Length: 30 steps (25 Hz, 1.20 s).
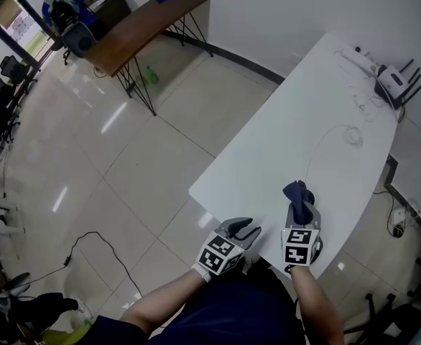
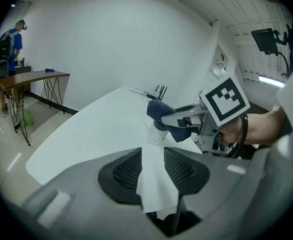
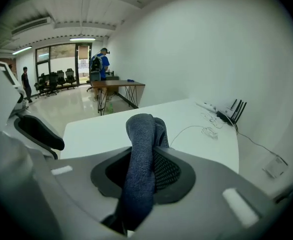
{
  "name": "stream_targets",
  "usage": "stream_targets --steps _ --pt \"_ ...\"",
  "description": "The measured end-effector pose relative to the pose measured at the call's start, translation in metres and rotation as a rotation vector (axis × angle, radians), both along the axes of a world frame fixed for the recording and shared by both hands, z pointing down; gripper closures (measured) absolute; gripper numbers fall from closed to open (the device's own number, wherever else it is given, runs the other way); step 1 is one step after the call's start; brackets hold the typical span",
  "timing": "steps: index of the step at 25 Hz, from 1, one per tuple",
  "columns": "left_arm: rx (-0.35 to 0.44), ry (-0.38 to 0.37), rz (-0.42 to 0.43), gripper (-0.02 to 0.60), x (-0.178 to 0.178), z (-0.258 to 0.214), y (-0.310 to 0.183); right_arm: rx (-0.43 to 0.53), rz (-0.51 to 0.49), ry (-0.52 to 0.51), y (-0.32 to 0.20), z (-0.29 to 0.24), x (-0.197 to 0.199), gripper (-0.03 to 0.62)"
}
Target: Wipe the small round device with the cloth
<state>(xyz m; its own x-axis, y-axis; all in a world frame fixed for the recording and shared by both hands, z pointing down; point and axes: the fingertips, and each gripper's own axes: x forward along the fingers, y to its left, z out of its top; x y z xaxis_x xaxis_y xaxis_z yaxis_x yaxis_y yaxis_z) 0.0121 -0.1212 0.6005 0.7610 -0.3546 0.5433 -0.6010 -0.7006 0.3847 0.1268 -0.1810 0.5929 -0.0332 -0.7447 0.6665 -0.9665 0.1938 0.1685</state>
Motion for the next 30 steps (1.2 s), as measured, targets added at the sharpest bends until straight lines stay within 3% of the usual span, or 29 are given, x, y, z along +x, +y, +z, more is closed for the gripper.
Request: stream_targets --steps 6,12,16,18,21,23,26,28,30 --pt "-0.044 -0.006 0.034 0.445 0.003 0.008 -0.004 -0.037 -0.049 0.056 0.002 0.029 -0.018 0.502" --pt "-0.066 -0.025 0.065 0.445 0.008 0.009 -0.012 -0.137 -0.106 0.116 0.013 0.077 -0.020 0.502" --pt "-0.078 -0.005 0.065 0.445 0.016 0.011 -0.018 -0.179 -0.136 0.057 0.020 0.084 -0.018 0.502" --pt "-0.098 0.017 0.049 0.445 0.020 0.013 -0.021 -0.176 -0.110 -0.130 0.024 0.081 -0.019 0.502" --pt "-0.144 0.095 0.017 0.449 0.025 0.007 -0.025 -0.119 -0.013 -0.590 0.026 0.052 -0.025 0.500" --pt "-0.193 0.199 0.006 0.448 0.031 -0.004 -0.025 -0.056 0.029 -0.839 0.024 0.020 -0.023 0.500" --pt "-0.287 0.416 0.007 0.420 0.043 -0.031 -0.026 0.030 0.029 -1.114 0.025 -0.024 -0.013 0.500" --pt "-0.328 0.544 0.026 0.370 0.050 -0.052 -0.025 0.070 -0.007 -1.287 0.031 -0.047 -0.009 0.499" --pt "-0.338 0.623 0.083 0.290 0.059 -0.072 -0.020 0.099 -0.058 -1.433 0.039 -0.065 -0.006 0.497"
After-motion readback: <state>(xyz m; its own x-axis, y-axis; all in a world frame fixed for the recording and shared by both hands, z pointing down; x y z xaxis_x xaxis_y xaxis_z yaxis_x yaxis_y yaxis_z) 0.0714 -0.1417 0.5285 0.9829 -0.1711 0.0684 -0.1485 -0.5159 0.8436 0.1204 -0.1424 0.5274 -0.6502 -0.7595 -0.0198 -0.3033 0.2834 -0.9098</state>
